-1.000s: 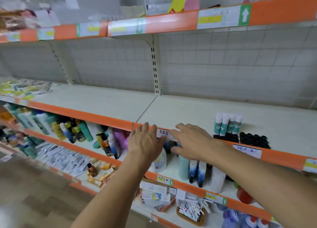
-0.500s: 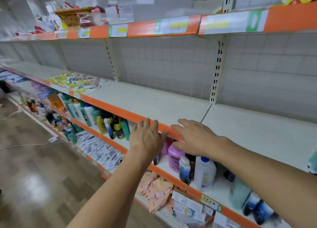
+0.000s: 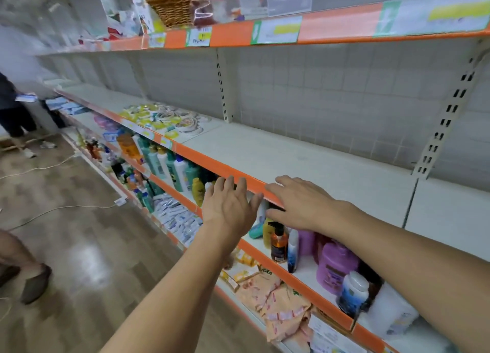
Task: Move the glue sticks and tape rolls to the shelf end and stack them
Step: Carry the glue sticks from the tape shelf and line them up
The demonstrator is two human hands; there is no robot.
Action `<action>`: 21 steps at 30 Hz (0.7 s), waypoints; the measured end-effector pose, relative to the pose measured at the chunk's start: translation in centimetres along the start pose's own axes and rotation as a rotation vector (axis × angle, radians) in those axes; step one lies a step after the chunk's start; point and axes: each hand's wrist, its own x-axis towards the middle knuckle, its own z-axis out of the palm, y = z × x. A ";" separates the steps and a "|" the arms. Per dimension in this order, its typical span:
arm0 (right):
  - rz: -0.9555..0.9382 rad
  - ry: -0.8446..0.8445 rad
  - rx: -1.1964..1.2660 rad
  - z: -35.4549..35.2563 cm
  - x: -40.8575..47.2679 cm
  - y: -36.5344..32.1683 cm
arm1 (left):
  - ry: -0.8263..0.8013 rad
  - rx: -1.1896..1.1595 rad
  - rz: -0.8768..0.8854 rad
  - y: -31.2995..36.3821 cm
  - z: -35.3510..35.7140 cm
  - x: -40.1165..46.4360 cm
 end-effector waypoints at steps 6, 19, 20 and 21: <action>-0.103 0.013 0.009 0.5 7.3 -3.0 | -0.016 -0.016 -0.097 -6.0 1.2 2.9; -0.283 0.033 0.025 0.3 28.0 -9.4 | -0.024 0.019 -0.279 -20.1 2.2 14.5; -0.292 0.041 0.026 0.1 29.6 -9.8 | -0.014 0.026 -0.287 -21.0 2.2 15.4; -0.299 0.050 0.031 0.0 31.0 -10.2 | -0.006 0.032 -0.294 -22.0 2.3 16.4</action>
